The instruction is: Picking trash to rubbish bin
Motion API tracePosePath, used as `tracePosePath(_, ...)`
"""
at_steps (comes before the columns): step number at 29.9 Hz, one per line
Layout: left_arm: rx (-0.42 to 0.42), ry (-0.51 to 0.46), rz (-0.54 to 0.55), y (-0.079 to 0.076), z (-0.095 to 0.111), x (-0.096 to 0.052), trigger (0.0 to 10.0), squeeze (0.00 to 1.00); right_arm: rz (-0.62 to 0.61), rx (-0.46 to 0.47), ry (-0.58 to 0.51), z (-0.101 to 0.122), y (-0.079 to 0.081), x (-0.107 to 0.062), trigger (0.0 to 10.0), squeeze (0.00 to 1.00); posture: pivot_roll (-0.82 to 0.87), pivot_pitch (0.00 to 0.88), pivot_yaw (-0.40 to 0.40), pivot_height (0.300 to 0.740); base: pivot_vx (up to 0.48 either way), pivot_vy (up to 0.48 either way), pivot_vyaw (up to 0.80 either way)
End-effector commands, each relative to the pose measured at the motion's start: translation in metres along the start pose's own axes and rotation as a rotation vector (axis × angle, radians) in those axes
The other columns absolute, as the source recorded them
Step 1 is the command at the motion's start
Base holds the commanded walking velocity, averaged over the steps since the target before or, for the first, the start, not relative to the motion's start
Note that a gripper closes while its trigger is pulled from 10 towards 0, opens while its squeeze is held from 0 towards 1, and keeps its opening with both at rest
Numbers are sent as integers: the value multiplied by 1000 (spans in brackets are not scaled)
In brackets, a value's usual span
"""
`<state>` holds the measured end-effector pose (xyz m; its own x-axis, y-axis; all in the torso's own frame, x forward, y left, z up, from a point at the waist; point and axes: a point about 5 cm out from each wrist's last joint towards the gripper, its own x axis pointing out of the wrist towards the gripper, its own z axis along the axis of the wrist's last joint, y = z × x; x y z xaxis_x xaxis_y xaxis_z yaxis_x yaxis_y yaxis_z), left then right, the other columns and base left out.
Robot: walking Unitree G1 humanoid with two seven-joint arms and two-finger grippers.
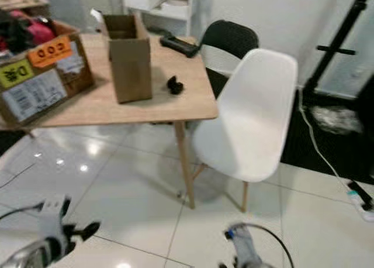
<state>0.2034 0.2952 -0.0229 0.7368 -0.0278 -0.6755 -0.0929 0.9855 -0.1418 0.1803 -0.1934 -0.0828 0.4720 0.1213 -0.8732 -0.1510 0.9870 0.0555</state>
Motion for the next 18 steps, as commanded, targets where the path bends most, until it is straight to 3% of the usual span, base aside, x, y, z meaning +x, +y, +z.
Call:
tracePosePath(1,-40,47,103,6,-21,-1,10000,0,-46,56,35,-18,-3,-2,10000,0,96,106,-37,740,0,0,0)
tracePosePath(5,-75,149,271,16,-56,-10,10000,0,-118,93,122,-48,-9,-7,10000,0,98,99,-37,740,0,0,0)
tracePosePath(7,-73,174,296,17,-63,-13,10000,0,-127,87,136,-51,-9,-8,10000,0,98,99,-37,740,0,0,0)
tracePosePath(11,-72,234,347,18,-81,-19,10000,0,-131,79,141,-52,-8,-7,10000,0,95,94,-37,740,0,0,0)
tracePosePath(12,-82,271,371,18,-93,-23,10000,0,-131,75,135,-48,-7,-6,10000,0,97,90,-37,740,0,0,-800)
tracePosePath(14,-82,271,371,18,-93,-23,10000,0,-131,75,135,-48,-7,-6,10000,0,97,90,-37,740,0,0,-800)
tracePosePath(17,-95,410,425,14,-135,-42,10000,0,-114,38,110,-35,-2,-2,10000,0,99,83,-45,740,0,0,-800)
tracePosePath(18,-95,410,425,14,-135,-42,10000,0,-114,38,110,-35,-2,-2,10000,0,99,83,-45,740,0,0,-800)
